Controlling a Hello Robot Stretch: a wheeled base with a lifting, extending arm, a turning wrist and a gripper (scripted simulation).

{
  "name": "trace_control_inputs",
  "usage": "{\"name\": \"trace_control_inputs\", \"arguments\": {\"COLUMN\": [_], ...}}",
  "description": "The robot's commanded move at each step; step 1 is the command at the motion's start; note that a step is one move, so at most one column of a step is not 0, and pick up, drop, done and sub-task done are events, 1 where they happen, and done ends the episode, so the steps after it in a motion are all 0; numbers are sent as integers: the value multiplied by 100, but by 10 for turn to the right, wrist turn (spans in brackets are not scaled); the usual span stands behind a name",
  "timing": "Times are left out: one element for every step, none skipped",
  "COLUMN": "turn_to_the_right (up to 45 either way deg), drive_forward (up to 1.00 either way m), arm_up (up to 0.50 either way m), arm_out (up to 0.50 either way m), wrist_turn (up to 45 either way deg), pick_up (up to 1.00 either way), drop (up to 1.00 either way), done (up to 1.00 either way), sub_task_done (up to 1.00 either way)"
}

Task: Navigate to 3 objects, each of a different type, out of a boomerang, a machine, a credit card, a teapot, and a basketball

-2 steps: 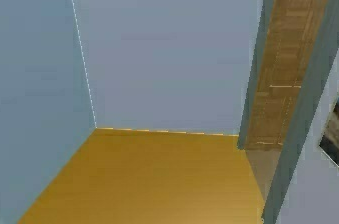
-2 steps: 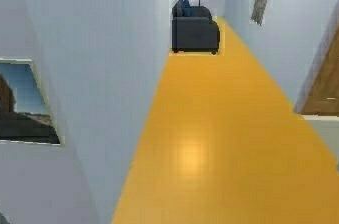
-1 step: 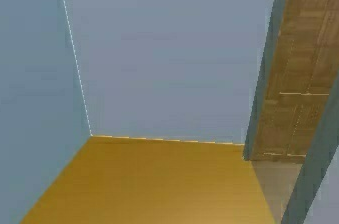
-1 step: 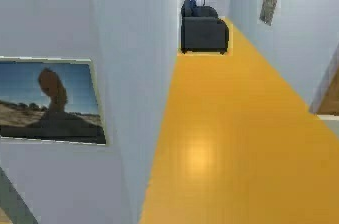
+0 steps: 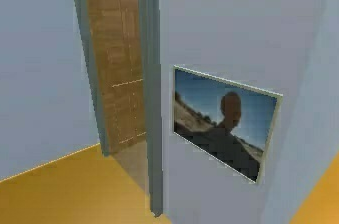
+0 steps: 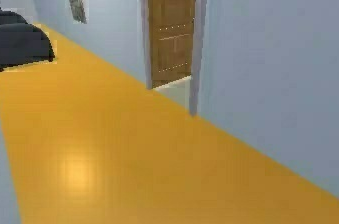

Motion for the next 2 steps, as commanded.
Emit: {"name": "trace_control_inputs", "arguments": {"turn_to_the_right": [420, 0], "drive_forward": [0, 5], "arm_up": [0, 0], "arm_out": [0, 0], "wrist_turn": [0, 0], "pick_up": [0, 0], "drop": [0, 0], "done": [0, 0], "sub_task_done": [0, 0]}}
